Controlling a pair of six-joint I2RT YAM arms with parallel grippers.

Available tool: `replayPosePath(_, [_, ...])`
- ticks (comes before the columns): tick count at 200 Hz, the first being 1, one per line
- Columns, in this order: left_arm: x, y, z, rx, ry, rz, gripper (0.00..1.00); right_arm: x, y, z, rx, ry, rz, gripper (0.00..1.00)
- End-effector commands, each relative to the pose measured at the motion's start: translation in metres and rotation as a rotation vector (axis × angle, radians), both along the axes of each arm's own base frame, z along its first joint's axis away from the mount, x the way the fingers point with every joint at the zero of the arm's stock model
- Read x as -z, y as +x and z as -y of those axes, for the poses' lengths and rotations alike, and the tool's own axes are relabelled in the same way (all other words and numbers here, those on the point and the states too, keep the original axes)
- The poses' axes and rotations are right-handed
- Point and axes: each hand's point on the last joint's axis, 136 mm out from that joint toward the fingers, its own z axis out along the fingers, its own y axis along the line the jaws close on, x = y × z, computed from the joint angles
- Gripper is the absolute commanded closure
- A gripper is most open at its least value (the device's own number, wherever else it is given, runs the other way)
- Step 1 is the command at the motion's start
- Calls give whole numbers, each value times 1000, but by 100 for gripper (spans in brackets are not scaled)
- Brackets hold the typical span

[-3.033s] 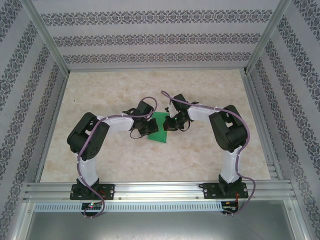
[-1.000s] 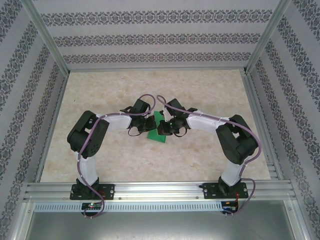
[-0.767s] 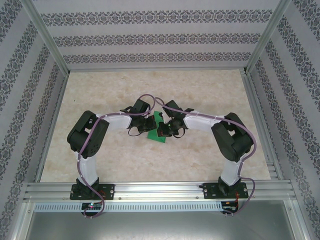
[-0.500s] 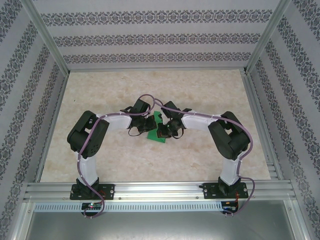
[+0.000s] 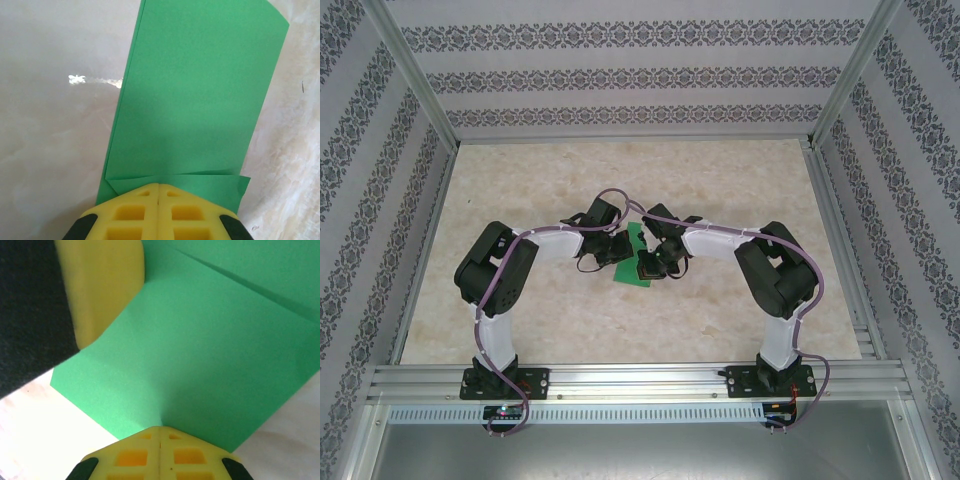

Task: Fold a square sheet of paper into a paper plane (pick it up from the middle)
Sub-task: Fold the triangle a second time at the center of the table.

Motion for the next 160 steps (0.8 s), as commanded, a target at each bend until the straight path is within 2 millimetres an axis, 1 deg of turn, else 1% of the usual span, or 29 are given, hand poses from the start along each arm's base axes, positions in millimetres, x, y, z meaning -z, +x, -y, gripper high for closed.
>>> replayPosePath(1, [59, -38, -46, -58, 231, -167, 100, 9, -8, 11, -34, -49, -32, 95])
replayPosePath(55, [61, -39, -48, -61, 239, -171, 100, 16, -28, 23, -59, -59, -69, 96])
replayPosePath(92, [61, -39, -48, -61, 236, -172, 100, 13, -37, 31, -40, -45, -70, 96])
replayPosePath(106, [60, -39, -47, -60, 231, -170, 100, 10, -37, 31, -30, -24, -63, 95])
replayPosePath(130, [59, -38, -46, -58, 223, -166, 100, -1, -29, 26, -11, 24, -32, 95])
replayPosePath(143, [58, -39, -45, -56, 220, -165, 100, -14, -21, 21, 1, 63, 9, 95])
replayPosePath(160, [57, -38, -44, -54, 213, -159, 100, -32, -5, 14, 27, 123, 71, 95])
